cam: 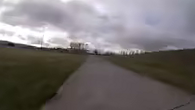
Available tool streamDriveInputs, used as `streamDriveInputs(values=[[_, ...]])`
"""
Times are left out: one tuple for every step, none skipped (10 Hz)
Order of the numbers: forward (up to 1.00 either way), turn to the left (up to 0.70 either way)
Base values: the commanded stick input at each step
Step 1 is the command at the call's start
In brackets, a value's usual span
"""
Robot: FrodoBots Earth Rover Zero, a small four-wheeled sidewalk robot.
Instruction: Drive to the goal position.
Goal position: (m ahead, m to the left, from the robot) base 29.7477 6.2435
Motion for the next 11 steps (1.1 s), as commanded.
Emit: streamDriveInputs(values=[[1.00,0.01],[1.00,0.01],[1.00,0.01],[1.00,0.01],[1.00,0.01],[1.00,0.01],[1.00,0.01],[1.00,0.01],[1.00,0.01],[1.00,0.01],[1.00,0.01]])
